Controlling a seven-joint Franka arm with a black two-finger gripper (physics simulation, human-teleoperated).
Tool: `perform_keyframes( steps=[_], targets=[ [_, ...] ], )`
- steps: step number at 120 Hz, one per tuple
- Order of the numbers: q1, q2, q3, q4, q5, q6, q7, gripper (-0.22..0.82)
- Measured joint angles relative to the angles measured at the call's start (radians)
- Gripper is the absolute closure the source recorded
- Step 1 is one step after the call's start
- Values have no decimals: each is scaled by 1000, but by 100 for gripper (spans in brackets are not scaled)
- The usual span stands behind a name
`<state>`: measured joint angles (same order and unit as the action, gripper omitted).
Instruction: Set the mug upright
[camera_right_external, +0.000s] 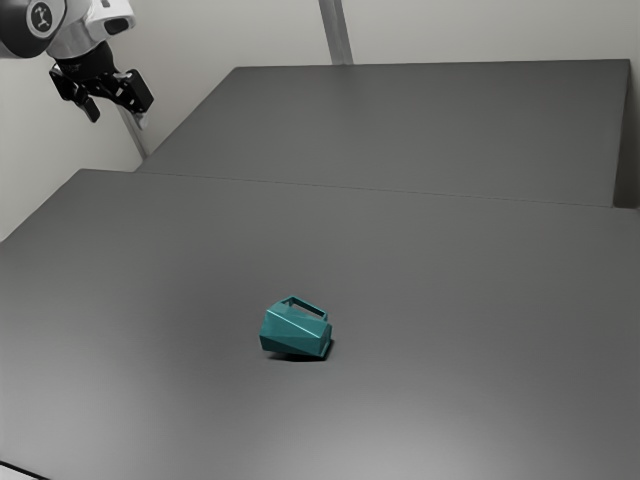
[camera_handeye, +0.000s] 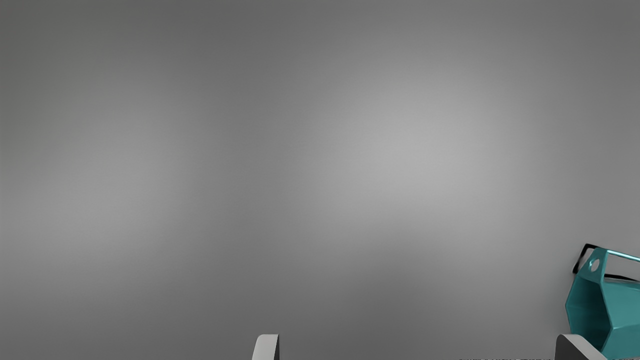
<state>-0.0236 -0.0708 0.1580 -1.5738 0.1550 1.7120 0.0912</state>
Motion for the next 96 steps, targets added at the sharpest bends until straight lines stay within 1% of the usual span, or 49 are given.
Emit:
perform_keyframes(
  steps=[30,44,56,64,78,96],
  targets=[
    [0,-3,0,-38,0,4,5,0],
    [2,9,0,-79,-27,10,6,0],
    [7,24,5,-108,-129,14,7,0],
    [25,54,6,-137,-228,16,7,0],
    [55,90,7,-225,-387,20,7,0],
    [91,133,8,-305,-551,24,8,0]
  ],
)
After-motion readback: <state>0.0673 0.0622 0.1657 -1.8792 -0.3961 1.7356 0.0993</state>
